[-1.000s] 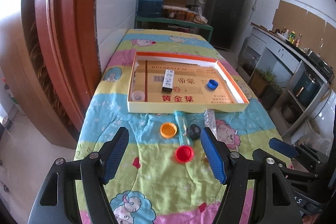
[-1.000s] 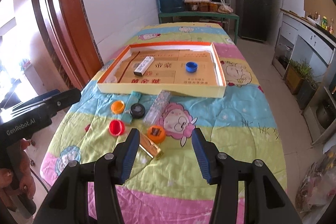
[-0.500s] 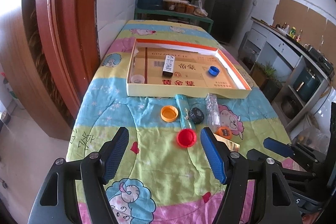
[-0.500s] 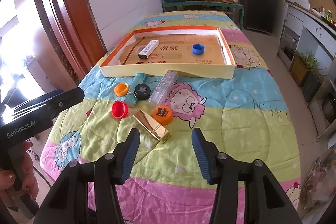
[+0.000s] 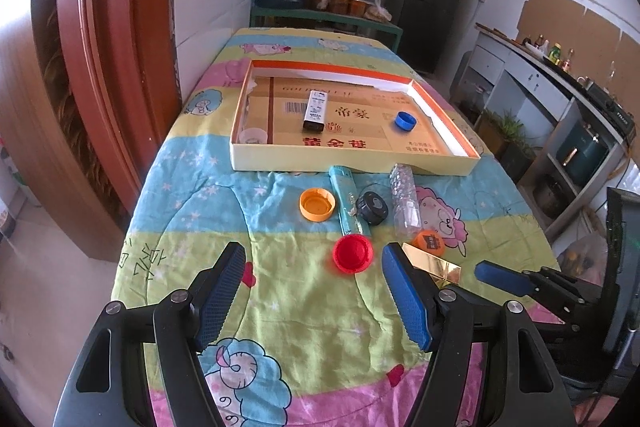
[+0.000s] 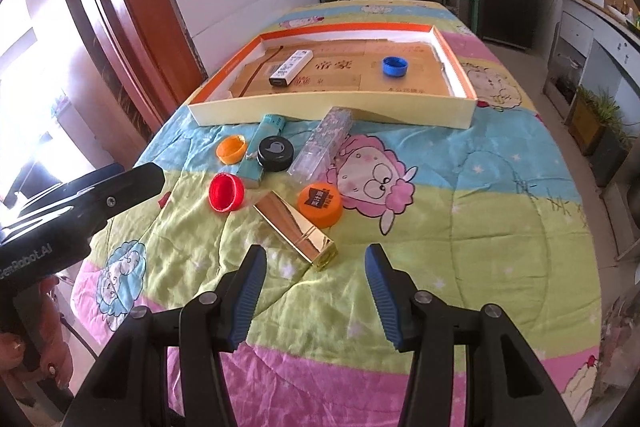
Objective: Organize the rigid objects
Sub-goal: 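Move the right gripper toward the gold rectangular case, then close the right gripper around the gold rectangular case, then carry the gold case into the tray with the right gripper while the left gripper nudges the Hello Kitty box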
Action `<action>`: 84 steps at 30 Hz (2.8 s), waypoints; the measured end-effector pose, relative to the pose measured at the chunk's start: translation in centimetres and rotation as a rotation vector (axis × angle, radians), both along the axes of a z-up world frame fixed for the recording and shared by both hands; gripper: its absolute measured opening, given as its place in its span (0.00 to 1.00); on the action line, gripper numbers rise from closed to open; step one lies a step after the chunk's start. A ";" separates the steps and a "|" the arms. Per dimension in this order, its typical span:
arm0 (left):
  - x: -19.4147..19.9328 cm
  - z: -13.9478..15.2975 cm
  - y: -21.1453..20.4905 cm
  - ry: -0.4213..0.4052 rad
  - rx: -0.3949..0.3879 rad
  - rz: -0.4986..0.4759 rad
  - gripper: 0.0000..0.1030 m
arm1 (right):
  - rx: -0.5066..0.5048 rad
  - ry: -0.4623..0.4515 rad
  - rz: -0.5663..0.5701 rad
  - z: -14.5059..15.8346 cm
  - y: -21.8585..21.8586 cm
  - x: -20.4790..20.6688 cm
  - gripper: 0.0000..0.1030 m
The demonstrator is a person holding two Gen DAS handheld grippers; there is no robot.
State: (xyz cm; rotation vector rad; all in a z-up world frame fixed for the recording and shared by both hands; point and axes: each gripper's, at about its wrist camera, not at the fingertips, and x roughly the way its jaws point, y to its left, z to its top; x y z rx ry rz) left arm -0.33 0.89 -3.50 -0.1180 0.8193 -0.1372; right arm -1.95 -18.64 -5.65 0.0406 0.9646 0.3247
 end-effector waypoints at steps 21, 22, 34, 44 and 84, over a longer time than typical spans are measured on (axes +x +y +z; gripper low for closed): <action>1.2 -1.2 0.2 0.028 -0.012 0.001 0.70 | -0.019 0.034 0.132 -1.5 3.2 1.5 0.26; 1.2 -1.2 0.3 0.027 -0.012 0.001 0.70 | -0.032 0.028 0.133 -1.5 3.4 1.5 0.26; 1.5 -1.6 0.7 0.036 -0.011 0.013 0.70 | -0.032 0.025 0.136 -1.4 4.3 2.6 0.19; 3.0 -0.3 0.0 0.002 0.004 -0.006 0.70 | -0.009 -0.066 0.105 2.1 3.2 3.0 0.19; 23.9 0.5 -1.0 0.058 0.047 0.011 0.05 | -0.084 -0.070 0.041 3.4 2.1 20.6 0.19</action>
